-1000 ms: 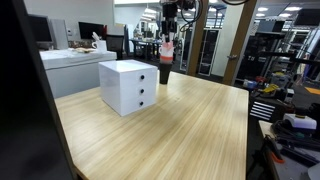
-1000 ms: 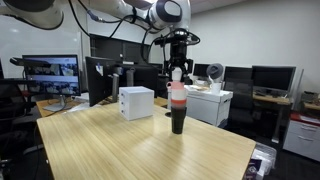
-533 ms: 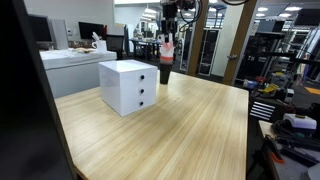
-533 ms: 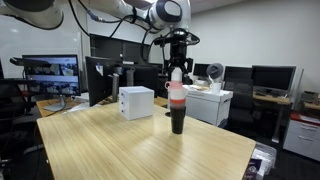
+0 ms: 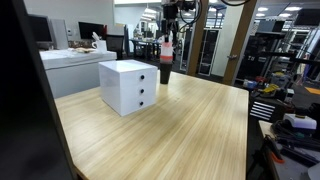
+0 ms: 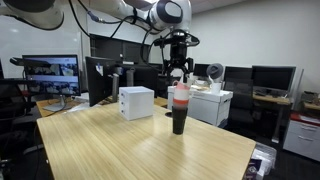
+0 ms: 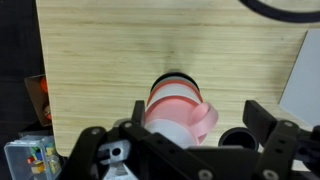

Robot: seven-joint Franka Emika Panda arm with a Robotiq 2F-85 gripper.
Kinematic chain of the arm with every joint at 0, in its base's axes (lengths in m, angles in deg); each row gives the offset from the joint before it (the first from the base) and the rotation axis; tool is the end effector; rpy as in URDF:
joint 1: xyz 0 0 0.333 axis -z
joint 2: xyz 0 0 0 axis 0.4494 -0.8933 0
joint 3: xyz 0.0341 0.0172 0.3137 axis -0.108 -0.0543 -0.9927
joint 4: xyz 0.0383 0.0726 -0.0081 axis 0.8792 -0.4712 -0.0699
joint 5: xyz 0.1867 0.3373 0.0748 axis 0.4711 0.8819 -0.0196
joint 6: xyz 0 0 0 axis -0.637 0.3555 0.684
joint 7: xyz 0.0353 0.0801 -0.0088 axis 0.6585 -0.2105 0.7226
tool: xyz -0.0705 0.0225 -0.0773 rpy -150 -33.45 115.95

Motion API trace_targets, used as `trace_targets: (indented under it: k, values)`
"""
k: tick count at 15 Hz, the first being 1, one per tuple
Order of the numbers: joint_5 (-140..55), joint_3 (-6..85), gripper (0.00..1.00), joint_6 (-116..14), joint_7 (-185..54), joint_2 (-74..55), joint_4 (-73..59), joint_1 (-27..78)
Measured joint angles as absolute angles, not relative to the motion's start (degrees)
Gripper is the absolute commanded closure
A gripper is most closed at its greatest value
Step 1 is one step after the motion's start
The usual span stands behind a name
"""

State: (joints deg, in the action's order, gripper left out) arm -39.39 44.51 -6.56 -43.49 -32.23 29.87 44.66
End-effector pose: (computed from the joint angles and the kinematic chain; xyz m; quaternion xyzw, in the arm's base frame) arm 0.6679 -0.2985 0.4667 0.9958 -0.0662 -0.0530 0.0356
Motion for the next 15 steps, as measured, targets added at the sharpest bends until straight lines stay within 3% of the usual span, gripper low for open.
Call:
trace_targets:
  k: [15]
  values:
    - [-39.41, 42.66, 0.00, -7.74, -42.83, -25.31, 23.77, 42.78]
